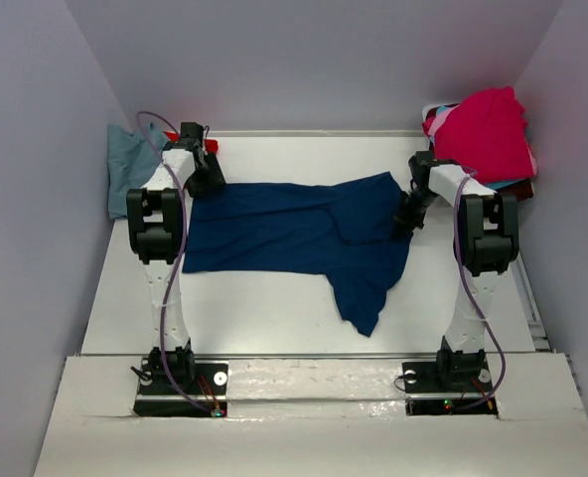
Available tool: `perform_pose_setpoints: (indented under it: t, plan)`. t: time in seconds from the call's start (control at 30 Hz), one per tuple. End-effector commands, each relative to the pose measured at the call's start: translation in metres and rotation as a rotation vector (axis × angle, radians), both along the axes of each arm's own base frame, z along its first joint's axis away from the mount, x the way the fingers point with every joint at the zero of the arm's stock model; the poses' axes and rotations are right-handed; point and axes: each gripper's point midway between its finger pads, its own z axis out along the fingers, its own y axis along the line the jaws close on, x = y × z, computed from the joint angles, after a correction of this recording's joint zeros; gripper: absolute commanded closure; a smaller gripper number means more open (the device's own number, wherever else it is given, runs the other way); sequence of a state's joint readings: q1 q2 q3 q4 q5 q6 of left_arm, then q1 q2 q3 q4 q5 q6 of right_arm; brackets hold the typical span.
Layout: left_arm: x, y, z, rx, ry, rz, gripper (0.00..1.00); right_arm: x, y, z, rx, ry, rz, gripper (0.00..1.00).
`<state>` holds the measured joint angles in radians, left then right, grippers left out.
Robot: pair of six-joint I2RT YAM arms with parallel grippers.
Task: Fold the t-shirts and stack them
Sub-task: Fold the tshirt
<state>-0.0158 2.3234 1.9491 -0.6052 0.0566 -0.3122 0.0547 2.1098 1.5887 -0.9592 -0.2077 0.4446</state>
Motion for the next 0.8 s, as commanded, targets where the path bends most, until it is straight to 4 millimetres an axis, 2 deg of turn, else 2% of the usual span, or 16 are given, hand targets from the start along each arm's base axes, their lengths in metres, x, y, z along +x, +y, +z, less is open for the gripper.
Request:
perform_pose_setpoints:
  t: [0.0, 0.23, 0.37, 0.6, 0.77]
  plan:
    - [-0.005, 0.015, -0.012, 0.025, 0.044, 0.018, 0.33, 0.010, 0.003, 0.013, -0.008, -0.046, 0.013, 0.93]
    - [-0.012, 0.019, -0.021, 0.045, 0.080, 0.036, 0.33, 0.011, 0.002, 0.023, -0.009, -0.057, 0.014, 0.93]
    - [-0.015, 0.029, -0.026, 0.073, 0.099, 0.061, 0.33, 0.011, 0.001, 0.029, -0.016, -0.067, 0.013, 0.93]
    - [-0.009, 0.038, -0.024, 0.064, 0.089, 0.079, 0.33, 0.002, -0.004, 0.033, -0.042, -0.064, 0.010, 0.93]
    - [-0.007, 0.036, -0.023, 0.057, 0.087, 0.076, 0.33, -0.001, -0.009, 0.041, -0.051, -0.073, -0.002, 0.93]
